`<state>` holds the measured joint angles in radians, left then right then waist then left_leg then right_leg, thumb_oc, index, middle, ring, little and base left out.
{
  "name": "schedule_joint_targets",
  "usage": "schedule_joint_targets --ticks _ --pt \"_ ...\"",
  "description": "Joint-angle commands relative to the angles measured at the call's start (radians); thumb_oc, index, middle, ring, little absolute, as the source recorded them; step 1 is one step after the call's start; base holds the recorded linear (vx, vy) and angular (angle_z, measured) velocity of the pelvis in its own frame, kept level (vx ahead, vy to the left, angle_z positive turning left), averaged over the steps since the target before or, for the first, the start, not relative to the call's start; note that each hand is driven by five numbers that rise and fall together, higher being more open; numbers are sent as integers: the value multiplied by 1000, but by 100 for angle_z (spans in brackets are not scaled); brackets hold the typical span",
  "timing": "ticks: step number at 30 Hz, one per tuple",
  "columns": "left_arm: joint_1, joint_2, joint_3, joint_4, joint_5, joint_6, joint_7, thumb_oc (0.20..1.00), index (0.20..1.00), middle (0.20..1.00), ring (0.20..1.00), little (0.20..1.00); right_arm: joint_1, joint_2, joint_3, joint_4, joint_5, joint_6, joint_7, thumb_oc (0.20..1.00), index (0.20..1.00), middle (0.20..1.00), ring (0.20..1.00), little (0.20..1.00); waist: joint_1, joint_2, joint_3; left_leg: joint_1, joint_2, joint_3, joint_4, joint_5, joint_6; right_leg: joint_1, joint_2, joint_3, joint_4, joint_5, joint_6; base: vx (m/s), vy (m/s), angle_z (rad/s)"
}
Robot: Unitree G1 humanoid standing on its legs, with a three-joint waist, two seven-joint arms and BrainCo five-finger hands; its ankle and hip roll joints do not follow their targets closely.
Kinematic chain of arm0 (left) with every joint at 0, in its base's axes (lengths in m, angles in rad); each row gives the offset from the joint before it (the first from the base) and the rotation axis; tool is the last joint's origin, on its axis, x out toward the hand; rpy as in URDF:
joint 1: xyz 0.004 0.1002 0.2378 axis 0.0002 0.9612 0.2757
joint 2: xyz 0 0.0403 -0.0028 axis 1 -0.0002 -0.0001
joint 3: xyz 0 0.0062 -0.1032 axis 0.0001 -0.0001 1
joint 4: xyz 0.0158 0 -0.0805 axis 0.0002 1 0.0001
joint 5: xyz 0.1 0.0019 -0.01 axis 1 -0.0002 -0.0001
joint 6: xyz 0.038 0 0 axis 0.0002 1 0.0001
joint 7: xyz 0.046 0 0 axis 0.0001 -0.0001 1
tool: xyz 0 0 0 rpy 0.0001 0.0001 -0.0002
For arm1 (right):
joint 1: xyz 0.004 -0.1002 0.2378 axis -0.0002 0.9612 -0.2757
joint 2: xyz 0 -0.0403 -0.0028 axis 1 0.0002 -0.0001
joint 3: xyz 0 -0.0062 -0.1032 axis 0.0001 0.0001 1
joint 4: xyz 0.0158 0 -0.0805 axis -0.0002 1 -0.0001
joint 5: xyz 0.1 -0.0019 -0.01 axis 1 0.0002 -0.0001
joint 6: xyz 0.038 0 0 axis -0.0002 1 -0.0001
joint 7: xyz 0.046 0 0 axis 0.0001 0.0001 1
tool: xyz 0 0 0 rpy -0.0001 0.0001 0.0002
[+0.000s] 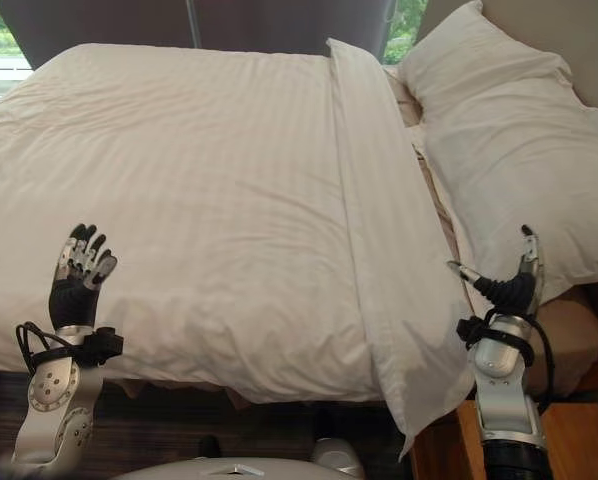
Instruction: Making the bed.
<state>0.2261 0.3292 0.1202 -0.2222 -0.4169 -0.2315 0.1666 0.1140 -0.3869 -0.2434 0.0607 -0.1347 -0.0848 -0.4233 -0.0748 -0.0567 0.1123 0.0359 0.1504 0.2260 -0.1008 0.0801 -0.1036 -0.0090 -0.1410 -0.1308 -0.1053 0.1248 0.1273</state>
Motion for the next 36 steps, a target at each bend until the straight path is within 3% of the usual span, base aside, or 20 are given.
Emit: schedule_joint_targets --ticks 1,3,6,10,11,13,16,18,19,21,22,23,25,27,28,29,31,32,33,36 --pt "-15 57 29 -66 22 -58 -9 1000 1000 1000 1000 1000 -46 42 -22 -12 119 -79 50 1000 1000 1000 1000 1000 33 -3 55 57 -27 -20 14 -189 88 25 -51 -60 97 -136 43 -20 49 15" --pt "-27 63 9 -61 22 -58 -11 1000 1000 1000 1000 1000 -34 90 -11 -17 181 -97 64 1000 1000 1000 1000 1000 49 11 68 46 -27 -53 14 -190 92 -3 -39 -50 179 -157 56 -22 27 22" --pt "-78 63 -56 5 50 -48 1 1000 1000 1000 1000 1000 -14 143 17 -21 225 -123 76 1000 1000 1000 1000 1000 52 46 72 23 -39 -125 14 -182 100 -31 -7 62 234 -207 59 9 -19 61" --pt "-93 66 -107 26 53 -50 8 1000 1000 1000 1000 1000 -7 111 91 -32 195 -120 89 1000 1000 1000 1000 1000 73 75 70 -15 -53 -257 14 -144 88 10 -42 174 216 -219 27 13 -168 111" --pt "-93 66 -107 26 53 -50 8 1000 1000 1000 1000 1000 -7 111 92 -32 195 -120 89 1000 1000 1000 1000 1000 72 75 69 -15 -53 -258 14 -144 88 10 -42 173 215 -219 27 -45 -237 73" --pt "-68 56 -96 37 50 -51 12 1000 1000 1000 1000 1000 -26 67 160 -25 130 -100 113 1000 1000 1000 1000 1000 119 72 53 -33 -40 -278 14 -127 67 63 -54 121 158 -254 22 -54 -379 54" --pt "-30 25 -80 53 47 -60 36 1000 1000 1000 1000 1000 -40 39 225 -25 117 -107 136 1000 1000 1000 1000 1000 145 85 57 -82 2 -309 14 -58 12 110 -9 66 81 -278 -9 -103 -423 50" --pt "-19 10 -75 60 50 -62 42 1000 1000 1000 1000 1000 -46 27 239 -30 119 -109 145 1000 1000 1000 1000 1000 150 94 60 -96 12 -316 14 -41 -2 129 6 40 44 -276 -19 -128 -296 51" --pt "-1 -18 -67 70 36 -68 51 1000 1000 1000 1000 1000 -55 11 265 -28 118 -116 148 1000 1000 1000 1000 1000 173 114 79 -128 29 -318 14 14 -36 145 29 2 18 -295 -39 -133 -230 48" --pt "9 -36 -62 74 25 -73 50 1000 1000 1000 1000 1000 -65 -1 272 -30 103 -114 143 1000 1000 1000 1000 1000 177 124 94 -152 31 -318 14 36 -45 142 33 -18 18 -301 -45 -188 -206 39" --pt "14 -52 -56 79 11 -79 50 1000 1000 1000 1000 1000 -76 -10 282 -28 89 -112 147 1000 1000 1000 1000 1000 177 125 100 -158 26 -300 14 30 -34 134 32 -28 18 -298 -50 -367 -263 53" --pt "31 -74 -48 93 -8 -76 54 1000 1000 1000 1000 1000 -98 -16 301 -27 80 -109 150 1000 1000 1000 1000 1000 170 116 116 -131 15 -208 80 -29 12 116 14 -58 18 -283 -56 -379 -283 75" --pt "62 -82 -43 94 -12 -78 48 1000 1000 1000 1000 1000 -109 -13 316 -33 80 -109 155 1000 1000 1000 1000 1000 162 106 112 -115 -10 -158 212 -126 36 88 3 -78 18 -266 -68 -318 -249 76" --pt "72 -83 -36 93 -9 -80 46 1000 1000 1000 1000 1000 -111 -14 321 -37 78 -111 160 1000 1000 1000 1000 1000 157 103 112 -105 -24 -153 298 -153 39 77 6 -93 18 -258 -79 -185 -188 68" --pt "87 -89 -32 96 -3 -82 46 1000 1000 1000 1000 1000 -104 -14 320 -29 71 -107 167 1000 1000 1000 1000 1000 150 100 106 -65 -37 -121 389 -203 39 72 13 -127 18 -258 -93 -130 -125 60" --pt "87 -89 -31 96 -3 -82 46 1000 1000 1000 1000 1000 -105 -14 321 -29 71 -107 167 1000 1000 1000 1000 1000 148 99 105 -70 -39 -123 391 -201 40 70 12 -129 18 -256 -93 -180 -194 49" --pt "87 -91 -30 105 9 -79 52 1000 1000 1000 1000 1000 -93 -15 300 -20 70 -103 164 1000 1000 1000 1000 1000 120 101 95 -10 -8 -58 452 -221 36 69 28 -190 20 -267 -113 -145 -176 108" --pt "84 -87 -35 107 21 -76 56 1000 1000 1000 1000 1000 -82 -12 274 -14 76 -103 159 1000 1000 1000 1000 1000 89 113 79 72 42 -5 445 -232 17 67 47 -245 24 -295 -127 -110 -161 146" --pt "84 -87 -35 107 21 -75 57 1000 1000 1000 1000 1000 -82 -12 274 -14 76 -103 159 1000 1000 1000 1000 1000 88 113 79 73 42 -5 445 -232 16 68 48 -245 24 -296 -128 -139 -132 187" --pt "76 -86 -61 110 53 -52 62 1000 1000 1000 1000 1000 -62 -2 231 -12 98 -96 160 1000 1000 1000 1000 1000 26 134 65 154 -40 13 242 -336 46 26 39 -310 71 -264 -110 -112 53 171"
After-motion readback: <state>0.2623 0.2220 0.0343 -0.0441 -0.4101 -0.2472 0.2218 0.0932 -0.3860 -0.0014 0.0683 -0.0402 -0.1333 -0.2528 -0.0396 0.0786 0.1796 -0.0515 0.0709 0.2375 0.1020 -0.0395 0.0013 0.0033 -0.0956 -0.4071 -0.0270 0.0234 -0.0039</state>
